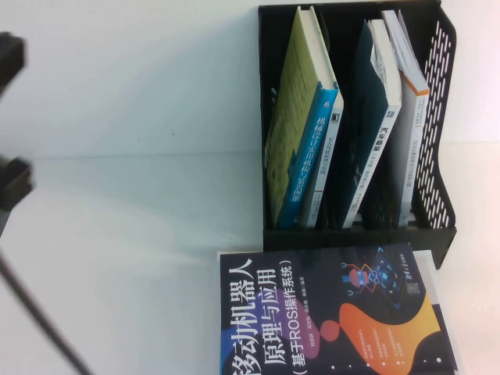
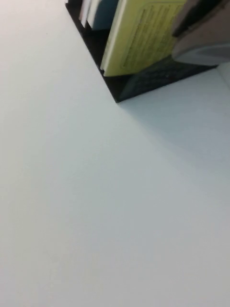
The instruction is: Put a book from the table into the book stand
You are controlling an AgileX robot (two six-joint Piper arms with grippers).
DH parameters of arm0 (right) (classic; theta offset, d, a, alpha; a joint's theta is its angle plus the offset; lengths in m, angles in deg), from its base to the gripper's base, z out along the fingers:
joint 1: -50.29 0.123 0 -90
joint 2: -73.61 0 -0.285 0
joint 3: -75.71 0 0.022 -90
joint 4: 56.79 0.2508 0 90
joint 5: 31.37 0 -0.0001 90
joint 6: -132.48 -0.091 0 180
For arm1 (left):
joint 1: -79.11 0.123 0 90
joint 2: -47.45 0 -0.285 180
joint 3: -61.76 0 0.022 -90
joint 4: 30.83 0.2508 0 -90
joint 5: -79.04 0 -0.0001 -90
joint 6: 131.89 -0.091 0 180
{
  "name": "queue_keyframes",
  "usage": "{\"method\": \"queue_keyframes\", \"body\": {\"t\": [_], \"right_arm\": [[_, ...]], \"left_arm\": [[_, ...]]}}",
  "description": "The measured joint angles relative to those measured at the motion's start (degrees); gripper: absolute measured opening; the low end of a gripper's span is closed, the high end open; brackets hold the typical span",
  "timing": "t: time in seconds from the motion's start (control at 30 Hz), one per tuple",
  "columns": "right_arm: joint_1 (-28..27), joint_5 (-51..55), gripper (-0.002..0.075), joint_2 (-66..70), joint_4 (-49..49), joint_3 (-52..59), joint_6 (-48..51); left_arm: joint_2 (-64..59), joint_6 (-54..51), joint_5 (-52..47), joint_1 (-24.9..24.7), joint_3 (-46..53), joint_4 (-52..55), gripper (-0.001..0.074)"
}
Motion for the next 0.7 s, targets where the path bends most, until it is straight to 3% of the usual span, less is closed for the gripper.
{"method": "queue_keyframes", "body": {"t": [0.23, 0.4, 0.53, 0.7], "right_arm": [[0.0, 0.0, 0.0001, 0.0, 0.0, 0.0, 0.0], [0.0, 0.0, 0.0001, 0.0, 0.0, 0.0, 0.0], [0.0, 0.0, 0.0001, 0.0, 0.0, 0.0, 0.0], [0.0, 0.0, 0.0001, 0.0, 0.0, 0.0, 0.0]], "left_arm": [[9.06, 5.06, -11.24, 0.0, 0.3, 3.61, -0.0001], [14.88, 8.1, -15.47, 0.4, 5.63, 4.61, -0.0001], [19.45, 15.24, -14.58, 4.91, 14.14, 4.75, -0.0001], [25.2, 21.49, -6.11, 12.06, 27.65, 4.23, -0.0002]]}}
